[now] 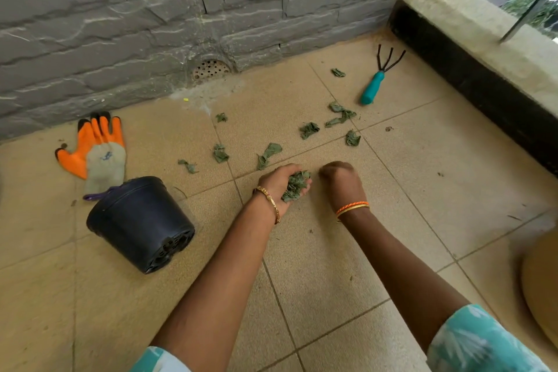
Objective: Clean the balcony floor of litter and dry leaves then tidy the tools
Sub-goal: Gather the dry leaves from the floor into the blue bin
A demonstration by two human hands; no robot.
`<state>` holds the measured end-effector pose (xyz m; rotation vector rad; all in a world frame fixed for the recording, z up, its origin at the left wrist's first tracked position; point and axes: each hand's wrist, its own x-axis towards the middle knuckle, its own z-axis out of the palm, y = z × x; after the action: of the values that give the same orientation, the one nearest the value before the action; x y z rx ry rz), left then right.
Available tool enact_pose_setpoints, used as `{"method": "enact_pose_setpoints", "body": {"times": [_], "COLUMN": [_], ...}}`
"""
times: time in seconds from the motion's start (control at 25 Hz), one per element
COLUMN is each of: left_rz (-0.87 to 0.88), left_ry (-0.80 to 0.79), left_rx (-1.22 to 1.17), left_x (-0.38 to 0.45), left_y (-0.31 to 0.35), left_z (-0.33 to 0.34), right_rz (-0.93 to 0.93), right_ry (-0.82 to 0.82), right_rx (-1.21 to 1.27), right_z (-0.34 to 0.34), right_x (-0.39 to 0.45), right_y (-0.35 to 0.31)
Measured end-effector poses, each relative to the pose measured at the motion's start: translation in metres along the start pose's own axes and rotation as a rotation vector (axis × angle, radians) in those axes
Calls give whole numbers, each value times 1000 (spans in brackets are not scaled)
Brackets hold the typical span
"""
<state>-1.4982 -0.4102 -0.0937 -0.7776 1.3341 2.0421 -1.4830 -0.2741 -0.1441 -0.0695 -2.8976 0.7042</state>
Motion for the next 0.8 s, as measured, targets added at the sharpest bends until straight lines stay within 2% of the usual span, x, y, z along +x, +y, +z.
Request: {"method": "enact_pose_setpoints", "body": {"times": [0.12,0.2,0.36,0.44,0.52,0.68,0.72,0.8], "left_rz": [-51,-74,-64,-58,-74,-69,-56,-48], "left_ry": [-56,-113,-53,-9,6,29,53,83], "left_rx": [7,17,78,39,-20,2,21,23], "left_x": [0,-1,6,14,20,21,22,25], "left_y": [1,1,-2,-1,1,0,0,1], "left_z": [8,16,26,26,27,28,26,20], "right_rz": [177,163,86,179,245,168,147,122], "right_ry": [195,146,-48,-14,64,-121,-122,-25], "right_rx": [389,459,336,402,311,-56,-115,-165], "right_z": [-16,-24,-38,-45,-42,-19,-12,-1], "right_x": [-8,-13,-10,6,29,65,65,61], "right_y": [-12,-23,-25,-12,7,34,37,43]}}
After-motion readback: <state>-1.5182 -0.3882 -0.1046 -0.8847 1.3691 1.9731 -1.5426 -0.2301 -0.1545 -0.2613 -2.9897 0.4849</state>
